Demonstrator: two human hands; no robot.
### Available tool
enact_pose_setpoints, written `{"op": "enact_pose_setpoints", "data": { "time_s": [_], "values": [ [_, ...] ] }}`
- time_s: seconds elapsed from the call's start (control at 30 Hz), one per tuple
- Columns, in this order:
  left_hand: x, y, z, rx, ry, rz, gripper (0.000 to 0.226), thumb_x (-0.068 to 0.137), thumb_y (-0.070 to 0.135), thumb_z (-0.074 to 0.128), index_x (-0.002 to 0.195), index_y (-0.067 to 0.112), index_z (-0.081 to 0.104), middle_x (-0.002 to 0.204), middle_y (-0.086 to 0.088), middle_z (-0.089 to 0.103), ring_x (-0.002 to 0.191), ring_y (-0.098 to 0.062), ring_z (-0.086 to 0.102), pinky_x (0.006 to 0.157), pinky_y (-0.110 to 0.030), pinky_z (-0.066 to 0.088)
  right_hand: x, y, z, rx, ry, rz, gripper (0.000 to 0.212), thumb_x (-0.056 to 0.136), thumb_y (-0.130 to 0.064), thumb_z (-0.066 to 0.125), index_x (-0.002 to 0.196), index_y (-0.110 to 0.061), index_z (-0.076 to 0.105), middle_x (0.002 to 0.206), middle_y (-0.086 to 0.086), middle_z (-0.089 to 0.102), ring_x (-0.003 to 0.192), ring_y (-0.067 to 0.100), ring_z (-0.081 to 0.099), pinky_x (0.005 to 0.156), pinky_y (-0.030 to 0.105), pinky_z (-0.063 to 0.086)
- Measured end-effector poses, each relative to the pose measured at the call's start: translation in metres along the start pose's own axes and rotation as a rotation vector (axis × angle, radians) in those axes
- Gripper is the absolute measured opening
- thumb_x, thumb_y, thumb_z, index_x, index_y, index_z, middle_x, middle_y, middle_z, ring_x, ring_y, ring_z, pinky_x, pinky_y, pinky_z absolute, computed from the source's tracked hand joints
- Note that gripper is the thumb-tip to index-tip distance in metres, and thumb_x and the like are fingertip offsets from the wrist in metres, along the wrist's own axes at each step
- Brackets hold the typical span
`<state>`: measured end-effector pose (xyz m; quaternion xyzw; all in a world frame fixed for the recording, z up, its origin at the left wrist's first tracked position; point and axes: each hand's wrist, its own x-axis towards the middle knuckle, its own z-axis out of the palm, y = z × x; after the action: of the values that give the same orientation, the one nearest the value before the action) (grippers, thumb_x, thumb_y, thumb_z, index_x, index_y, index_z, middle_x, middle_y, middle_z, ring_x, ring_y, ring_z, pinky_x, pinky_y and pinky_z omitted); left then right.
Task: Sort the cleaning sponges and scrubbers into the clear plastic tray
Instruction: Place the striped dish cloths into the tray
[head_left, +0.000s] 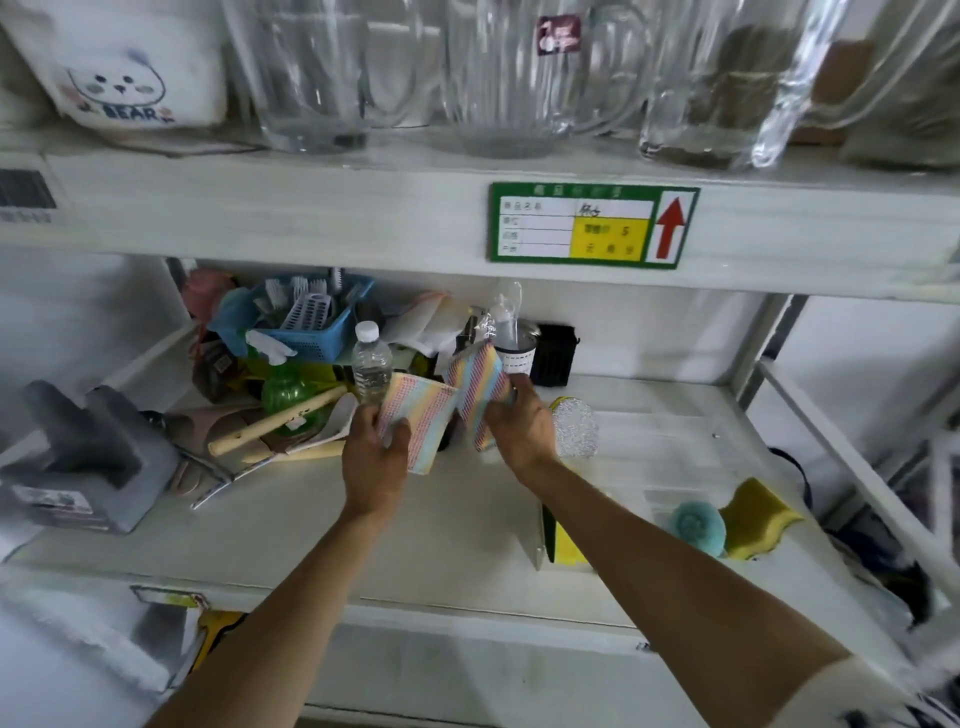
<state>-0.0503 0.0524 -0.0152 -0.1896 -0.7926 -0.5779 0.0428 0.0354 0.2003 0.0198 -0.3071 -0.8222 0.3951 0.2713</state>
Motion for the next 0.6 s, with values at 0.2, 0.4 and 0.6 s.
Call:
{"op": "enact_pose_setpoints", "data": {
  "time_s": [0.2, 0.4, 0.6],
  "values": [
    [-0.002, 0.038, 0.052, 0.059, -0.097, 0.131, 0.029, 0.096, 0.022, 0.048, 0.121, 0.006, 0.049, 0.120, -0.018, 0.060, 0.107, -0.032, 0.060, 0.087, -0.042, 0.053, 0.008, 0.028, -0.061, 0.021, 0.250, 0.036, 0.026, 0.079, -0.018, 0.051, 0.105, -0.012, 0.055, 0.099, 0.013, 0.067, 0.085, 0.036, 0.062, 0.066, 0.037, 0.050],
    [-0.007, 0.086, 0.112, 0.096, -0.157, 0.270, 0.030, 0.095, 0.016, 0.046, 0.119, 0.000, 0.052, 0.116, -0.021, 0.060, 0.104, -0.035, 0.058, 0.085, -0.040, 0.047, 0.013, 0.071, -0.127, -0.053, 0.429, 0.096, 0.038, 0.072, -0.029, 0.043, 0.104, -0.012, 0.055, 0.101, 0.013, 0.065, 0.090, 0.035, 0.059, 0.065, 0.032, 0.039],
    [-0.009, 0.128, 0.169, 0.212, -0.168, 0.337, 0.032, 0.093, 0.016, 0.045, 0.120, 0.002, 0.054, 0.117, -0.020, 0.062, 0.110, -0.036, 0.057, 0.090, -0.042, 0.045, 0.010, 0.106, -0.183, -0.211, 0.490, 0.123, 0.038, 0.071, -0.031, 0.044, 0.102, -0.012, 0.058, 0.099, 0.014, 0.065, 0.093, 0.038, 0.059, 0.078, 0.043, 0.049]
  ]
}}
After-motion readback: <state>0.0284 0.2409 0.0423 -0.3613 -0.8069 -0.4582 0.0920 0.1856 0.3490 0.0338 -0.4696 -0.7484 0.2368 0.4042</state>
